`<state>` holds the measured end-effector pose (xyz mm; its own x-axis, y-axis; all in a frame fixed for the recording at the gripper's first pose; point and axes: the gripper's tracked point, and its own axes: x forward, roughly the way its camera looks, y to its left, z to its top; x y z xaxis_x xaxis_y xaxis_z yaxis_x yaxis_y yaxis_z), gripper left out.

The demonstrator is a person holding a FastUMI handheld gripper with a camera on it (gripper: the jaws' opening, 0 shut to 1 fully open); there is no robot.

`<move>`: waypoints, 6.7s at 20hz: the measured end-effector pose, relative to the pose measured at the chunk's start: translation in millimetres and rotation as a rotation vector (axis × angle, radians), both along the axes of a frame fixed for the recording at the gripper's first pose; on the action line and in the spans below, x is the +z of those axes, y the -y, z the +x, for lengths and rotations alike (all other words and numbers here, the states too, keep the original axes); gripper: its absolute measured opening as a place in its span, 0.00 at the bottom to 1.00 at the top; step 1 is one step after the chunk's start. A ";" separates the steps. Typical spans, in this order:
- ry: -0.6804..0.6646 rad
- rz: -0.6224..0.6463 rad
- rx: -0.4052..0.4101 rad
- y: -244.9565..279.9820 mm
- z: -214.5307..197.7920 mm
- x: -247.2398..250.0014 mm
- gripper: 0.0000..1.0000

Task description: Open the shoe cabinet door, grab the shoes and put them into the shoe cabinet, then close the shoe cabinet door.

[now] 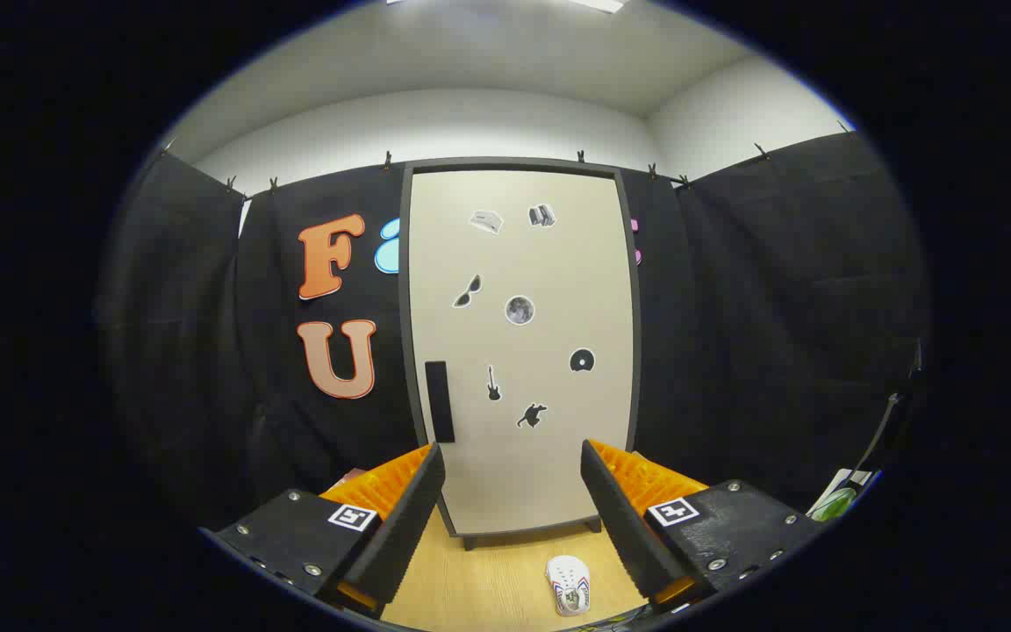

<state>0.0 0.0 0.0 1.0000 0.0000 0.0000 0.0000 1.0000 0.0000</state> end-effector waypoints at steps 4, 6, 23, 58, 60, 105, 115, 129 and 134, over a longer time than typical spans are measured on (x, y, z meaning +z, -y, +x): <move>0.008 -0.004 0.003 -5.0 0.9 1.9 0.97; 0.011 0.000 0.005 -6.8 2.9 3.8 0.97; 0.022 0.016 0.006 -26.2 8.5 2.5 0.97; -0.096 -0.047 0.083 -116.3 263.2 -57.3 0.82; -0.106 -0.037 0.094 -121.6 264.4 -59.4 0.65; -0.039 0.081 -0.136 58.8 112.0 -62.4 0.16; -0.064 0.054 -0.396 158.1 58.7 -96.0 0.18; -0.307 -0.072 -0.162 30.6 82.7 -308.6 0.88; -0.540 -0.153 -0.066 9.2 135.7 -416.4 0.95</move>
